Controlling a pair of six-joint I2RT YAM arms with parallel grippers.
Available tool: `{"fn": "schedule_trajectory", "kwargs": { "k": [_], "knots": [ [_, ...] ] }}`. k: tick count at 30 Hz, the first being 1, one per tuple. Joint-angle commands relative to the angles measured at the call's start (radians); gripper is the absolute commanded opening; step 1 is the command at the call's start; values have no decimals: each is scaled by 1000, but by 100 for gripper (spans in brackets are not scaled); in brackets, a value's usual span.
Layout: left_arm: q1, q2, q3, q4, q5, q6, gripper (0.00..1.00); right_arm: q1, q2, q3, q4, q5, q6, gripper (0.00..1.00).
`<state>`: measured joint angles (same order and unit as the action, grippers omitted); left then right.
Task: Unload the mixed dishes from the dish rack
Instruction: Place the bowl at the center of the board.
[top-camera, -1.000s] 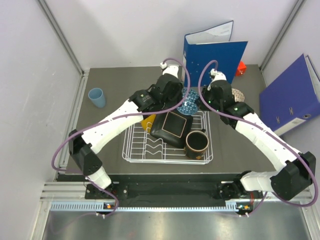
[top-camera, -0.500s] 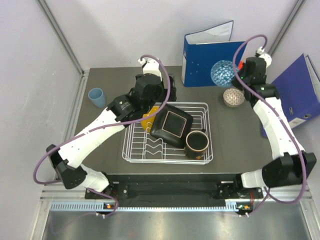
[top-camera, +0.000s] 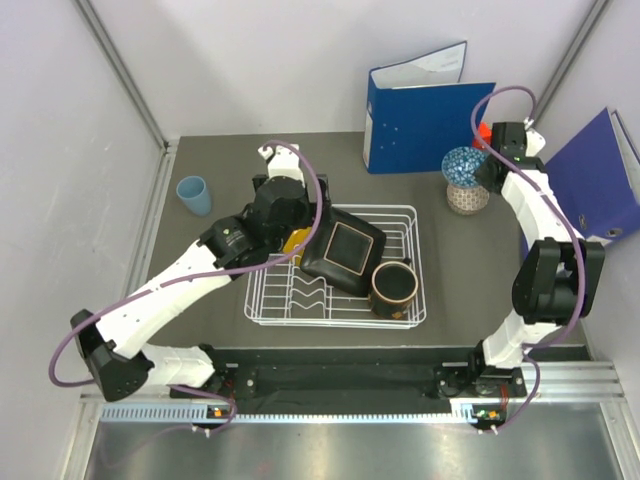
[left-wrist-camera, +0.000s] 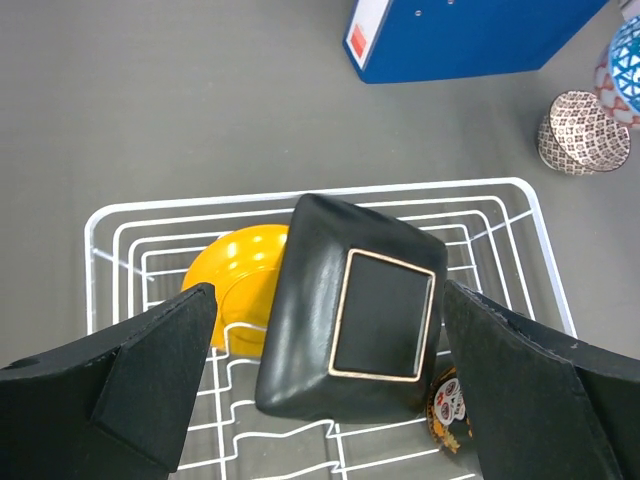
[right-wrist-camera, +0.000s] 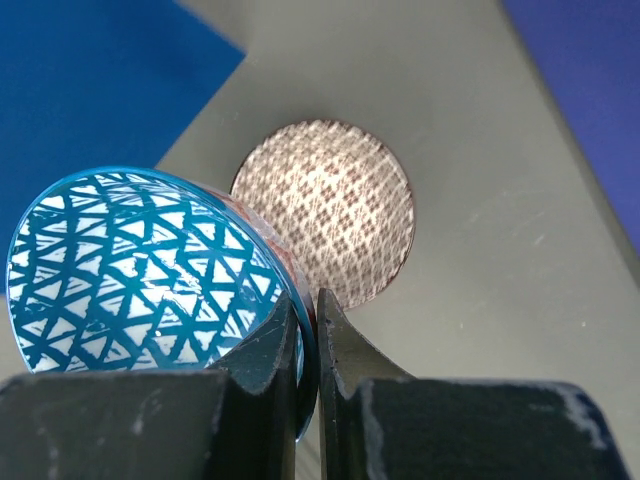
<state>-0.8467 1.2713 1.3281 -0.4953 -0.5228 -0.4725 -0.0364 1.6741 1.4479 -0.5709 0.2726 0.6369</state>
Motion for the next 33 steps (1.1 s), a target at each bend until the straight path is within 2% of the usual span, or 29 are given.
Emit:
{"fn": "schedule_trajectory", "kwargs": {
  "k": [1, 16, 33],
  "knots": [
    [3, -58, -32, 78, -34, 2, 99, -31, 9, 78, 78, 14, 50, 0],
    [6, -10, -49, 60, -14, -9, 99, -92, 79, -29, 189, -29, 89, 0],
    [9, 10, -92, 75, 15, -31, 99, -94, 145, -116, 241, -47, 99, 0]
  ]
}}
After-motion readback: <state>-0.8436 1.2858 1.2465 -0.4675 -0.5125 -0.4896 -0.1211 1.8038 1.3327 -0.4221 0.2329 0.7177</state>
